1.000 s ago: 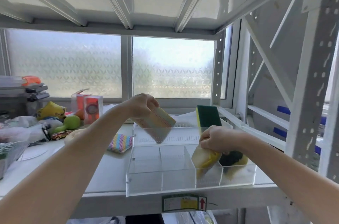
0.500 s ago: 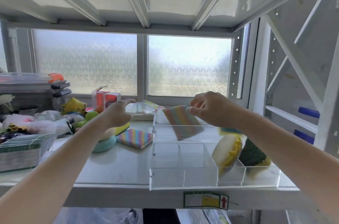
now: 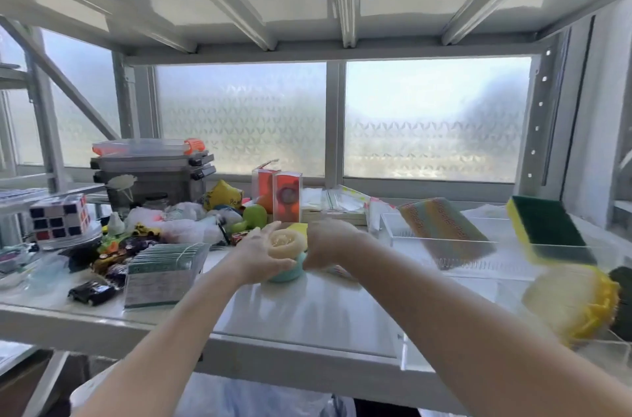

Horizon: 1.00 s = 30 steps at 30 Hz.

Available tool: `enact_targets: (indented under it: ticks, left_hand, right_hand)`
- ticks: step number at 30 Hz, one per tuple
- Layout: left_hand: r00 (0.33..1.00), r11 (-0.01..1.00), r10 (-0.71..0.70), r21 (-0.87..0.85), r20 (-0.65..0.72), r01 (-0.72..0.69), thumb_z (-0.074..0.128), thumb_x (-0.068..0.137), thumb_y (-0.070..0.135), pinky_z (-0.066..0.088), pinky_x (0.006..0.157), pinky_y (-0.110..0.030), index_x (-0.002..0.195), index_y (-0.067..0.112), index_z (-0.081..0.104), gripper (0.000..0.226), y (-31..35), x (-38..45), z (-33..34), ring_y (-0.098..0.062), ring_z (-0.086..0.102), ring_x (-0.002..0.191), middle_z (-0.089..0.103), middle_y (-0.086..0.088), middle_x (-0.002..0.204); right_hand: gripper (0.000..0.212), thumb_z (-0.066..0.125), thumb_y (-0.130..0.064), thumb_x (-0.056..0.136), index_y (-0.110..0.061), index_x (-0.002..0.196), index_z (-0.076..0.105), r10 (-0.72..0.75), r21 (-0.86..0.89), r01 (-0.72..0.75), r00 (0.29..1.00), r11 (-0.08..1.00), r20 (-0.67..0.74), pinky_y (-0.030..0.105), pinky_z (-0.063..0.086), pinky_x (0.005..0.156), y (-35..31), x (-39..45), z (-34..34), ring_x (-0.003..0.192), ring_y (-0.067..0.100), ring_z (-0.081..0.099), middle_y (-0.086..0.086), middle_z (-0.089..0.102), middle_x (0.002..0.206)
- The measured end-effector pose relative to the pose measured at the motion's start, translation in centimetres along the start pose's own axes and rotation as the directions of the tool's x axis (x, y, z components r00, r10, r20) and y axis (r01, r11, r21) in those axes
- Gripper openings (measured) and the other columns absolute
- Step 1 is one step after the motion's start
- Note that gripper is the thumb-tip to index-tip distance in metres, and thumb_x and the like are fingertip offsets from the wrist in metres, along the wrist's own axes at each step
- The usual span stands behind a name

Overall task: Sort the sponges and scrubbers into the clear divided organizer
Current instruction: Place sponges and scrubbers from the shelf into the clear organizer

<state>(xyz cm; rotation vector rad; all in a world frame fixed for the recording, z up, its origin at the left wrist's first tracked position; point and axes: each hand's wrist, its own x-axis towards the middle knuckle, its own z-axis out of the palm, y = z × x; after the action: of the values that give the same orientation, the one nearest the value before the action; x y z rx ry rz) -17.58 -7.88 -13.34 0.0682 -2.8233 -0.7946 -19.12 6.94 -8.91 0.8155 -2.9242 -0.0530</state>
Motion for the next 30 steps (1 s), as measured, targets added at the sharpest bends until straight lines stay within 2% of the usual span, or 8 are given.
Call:
enact_targets:
  ticks: [5, 7, 10, 14, 20, 22, 25, 30]
  left_hand:
    - [0.999, 0.998, 0.030, -0.062, -0.015, -0.031, 0.075, 0.069, 0.046, 0.026, 0.111, -0.031, 0.145, 0.035, 0.024, 0.092, -1.4, 1.4, 1.3, -0.025, 0.028, 0.140, 0.022, -0.010, 0.155]
    - [0.999, 0.996, 0.036, -0.081, -0.025, -0.038, 0.076, 0.067, 0.047, 0.029, 0.109, -0.028, 0.142, 0.037, 0.028, 0.090, -1.9, 1.8, 1.7, -0.023, 0.034, 0.135, 0.028, -0.008, 0.151]
    - [0.997, 0.991, 0.062, -0.113, -0.047, -0.066, 0.078, 0.067, 0.042, 0.034, 0.100, -0.023, 0.137, 0.036, 0.036, 0.082, -2.1, 1.9, 2.0, -0.019, 0.044, 0.119, 0.041, -0.006, 0.136]
    - [0.994, 0.990, 0.079, -0.108, -0.081, -0.088, 0.079, 0.066, 0.041, 0.036, 0.089, -0.022, 0.129, 0.034, 0.043, 0.073, -1.9, 1.9, 2.1, -0.015, 0.045, 0.100, 0.046, -0.007, 0.122]
    - [0.993, 0.994, 0.071, -0.077, -0.095, -0.078, 0.062, 0.079, 0.052, 0.041, 0.094, -0.031, 0.132, 0.032, 0.042, 0.060, -2.0, 1.8, 2.1, -0.020, 0.049, 0.101, 0.047, -0.009, 0.119]
    - [0.986, 0.993, 0.083, -0.073, -0.142, -0.094, 0.057, 0.082, 0.054, 0.045, 0.094, -0.034, 0.131, 0.029, 0.045, 0.056, -2.1, 1.6, 1.5, -0.023, 0.054, 0.103, 0.051, -0.010, 0.116]
    - [0.933, 0.981, 0.128, -0.095, -0.336, -0.169, 0.054, 0.087, 0.045, 0.045, 0.086, -0.033, 0.126, 0.022, 0.051, 0.046, -1.7, 1.0, 0.3, -0.024, 0.056, 0.097, 0.056, -0.012, 0.113]
    - [0.718, 0.935, 0.145, -0.143, -0.681, -0.325, 0.049, 0.091, 0.039, 0.041, 0.078, -0.032, 0.110, 0.016, 0.055, 0.031, 0.5, -0.5, -1.8, -0.024, 0.056, 0.092, 0.057, -0.010, 0.106]
  right_hand:
    - [0.048, 0.066, -0.029, 0.078, -0.013, 0.122, 0.056, 0.138, -0.099, -0.117, 0.960, 0.988, 0.242, 0.043, 0.051, 0.094, 0.6, 3.7, 2.3, 0.110, 0.030, 0.058, 0.008, 0.058, 0.121]
    - [0.044, 0.064, -0.026, 0.080, -0.011, 0.120, 0.059, 0.155, -0.106, -0.130, 0.950, 0.986, 0.271, 0.034, 0.051, 0.088, 1.1, 4.1, 2.3, 0.100, 0.028, 0.060, 0.008, 0.060, 0.113]
    - [0.042, 0.064, -0.027, 0.081, -0.007, 0.117, 0.061, 0.167, -0.114, -0.141, 0.949, 0.983, 0.266, 0.028, 0.045, 0.073, 1.8, 4.2, 2.3, 0.085, 0.024, 0.055, 0.006, 0.058, 0.099]
    - [0.047, 0.065, -0.021, 0.080, -0.006, 0.123, 0.053, 0.159, -0.141, -0.128, 0.959, 0.982, 0.236, 0.028, 0.044, 0.072, 2.2, 3.8, 2.3, 0.097, 0.026, 0.061, 0.010, 0.062, 0.115]
    - [0.032, 0.052, -0.012, 0.089, -0.003, 0.120, 0.055, 0.091, -0.179, -0.063, 0.984, 0.982, 0.151, 0.030, 0.044, 0.078, 2.3, 3.1, 2.5, 0.112, 0.028, 0.059, 0.012, 0.059, 0.107]
    - [0.032, 0.048, -0.009, 0.091, -0.002, 0.121, 0.056, 0.086, -0.153, -0.067, 0.989, 0.986, 0.119, 0.031, 0.045, 0.084, 2.4, 3.2, 2.0, 0.114, 0.028, 0.058, 0.013, 0.061, 0.115]
    - [0.033, 0.049, -0.007, 0.089, -0.003, 0.121, 0.057, 0.093, -0.151, -0.084, 0.995, 0.985, 0.047, 0.033, 0.047, 0.088, 2.4, 3.3, 1.3, 0.114, 0.029, 0.058, 0.013, 0.059, 0.125]
    - [0.037, 0.048, -0.010, 0.089, -0.006, 0.126, 0.050, 0.107, -0.083, -0.125, 0.976, 0.989, -0.190, 0.036, 0.048, 0.090, 2.7, 2.4, -2.4, 0.117, 0.029, 0.056, 0.012, 0.055, 0.129]
